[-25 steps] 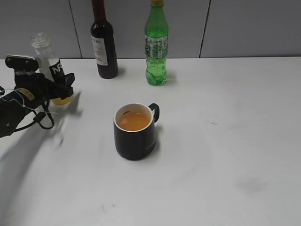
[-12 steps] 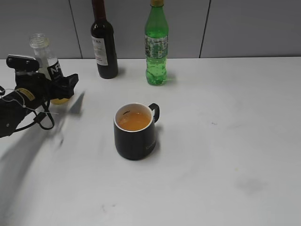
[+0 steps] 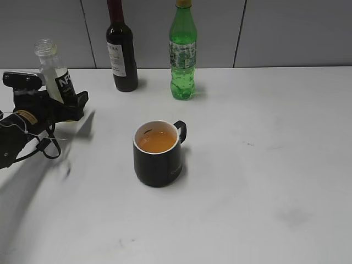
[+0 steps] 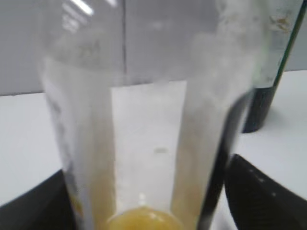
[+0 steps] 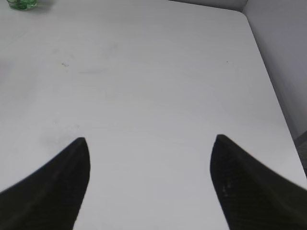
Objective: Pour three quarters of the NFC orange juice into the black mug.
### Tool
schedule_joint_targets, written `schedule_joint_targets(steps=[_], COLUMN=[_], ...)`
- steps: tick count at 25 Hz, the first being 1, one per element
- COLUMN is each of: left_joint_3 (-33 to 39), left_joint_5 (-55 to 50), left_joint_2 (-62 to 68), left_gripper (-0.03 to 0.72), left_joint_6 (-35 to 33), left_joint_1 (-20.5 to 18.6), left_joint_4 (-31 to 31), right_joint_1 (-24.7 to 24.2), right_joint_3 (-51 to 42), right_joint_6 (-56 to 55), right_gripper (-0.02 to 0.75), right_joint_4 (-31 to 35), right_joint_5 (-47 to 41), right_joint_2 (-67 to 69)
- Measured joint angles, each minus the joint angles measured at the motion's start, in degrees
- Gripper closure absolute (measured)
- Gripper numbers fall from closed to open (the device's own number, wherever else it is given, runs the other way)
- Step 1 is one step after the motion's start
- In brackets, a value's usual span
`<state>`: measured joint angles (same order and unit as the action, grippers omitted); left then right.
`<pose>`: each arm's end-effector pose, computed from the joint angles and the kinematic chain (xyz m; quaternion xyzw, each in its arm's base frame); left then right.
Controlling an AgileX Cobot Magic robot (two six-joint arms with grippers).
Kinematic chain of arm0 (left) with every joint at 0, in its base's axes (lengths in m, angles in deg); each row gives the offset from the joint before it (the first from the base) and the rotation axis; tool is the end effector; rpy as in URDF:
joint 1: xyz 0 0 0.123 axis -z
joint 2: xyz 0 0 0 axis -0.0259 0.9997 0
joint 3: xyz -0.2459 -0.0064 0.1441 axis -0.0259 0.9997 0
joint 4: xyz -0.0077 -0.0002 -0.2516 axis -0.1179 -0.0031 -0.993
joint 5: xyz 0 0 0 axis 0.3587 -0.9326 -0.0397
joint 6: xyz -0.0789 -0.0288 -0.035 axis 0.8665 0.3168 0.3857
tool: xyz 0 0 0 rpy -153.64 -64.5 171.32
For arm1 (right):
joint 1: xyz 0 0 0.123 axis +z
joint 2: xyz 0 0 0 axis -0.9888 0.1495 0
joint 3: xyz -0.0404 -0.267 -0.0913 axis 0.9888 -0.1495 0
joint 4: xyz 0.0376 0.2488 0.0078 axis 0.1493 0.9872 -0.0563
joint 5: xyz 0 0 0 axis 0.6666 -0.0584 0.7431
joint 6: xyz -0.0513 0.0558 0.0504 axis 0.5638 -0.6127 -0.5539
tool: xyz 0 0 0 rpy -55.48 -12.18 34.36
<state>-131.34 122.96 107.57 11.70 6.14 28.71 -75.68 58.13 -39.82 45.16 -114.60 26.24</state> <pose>0.3920 -0.0446 0.0630 0.1220 0.7627 -0.0409 0.6338 0.0095 -0.0028 0.2613 -0.0561 0.8424 -0.0067 0.5359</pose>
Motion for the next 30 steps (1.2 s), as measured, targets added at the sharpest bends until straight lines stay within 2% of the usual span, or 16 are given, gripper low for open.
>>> schedule_joint_targets(steps=[7, 17, 20, 30], left_joint_3=[4.64, 19.52, 21.57, 20.94], left_joint_5=[2.15, 2.76, -5.08, -46.68], left_joint_2=[-2.05, -16.18, -23.93, -54.84], left_gripper=[0.024, 0.041, 0.045, 0.057], left_joint_6=[-0.06, -0.11, -0.11, -0.04], left_joint_1=[0.0, 0.0, 0.06, 0.06], left_joint_4=[-1.64, -2.27, -2.65, -3.25], right_joint_1=[0.0, 0.0, 0.0, 0.0], right_joint_3=[0.0, 0.0, 0.0, 0.0], right_joint_6=[0.0, 0.0, 0.0, 0.0], right_gripper=[0.145, 0.145, 0.145, 0.145], right_joint_4=[0.0, 0.0, 0.0, 0.0], right_joint_5=[0.0, 0.0, 0.0, 0.0], right_joint_2=[0.0, 0.0, 0.0, 0.0])
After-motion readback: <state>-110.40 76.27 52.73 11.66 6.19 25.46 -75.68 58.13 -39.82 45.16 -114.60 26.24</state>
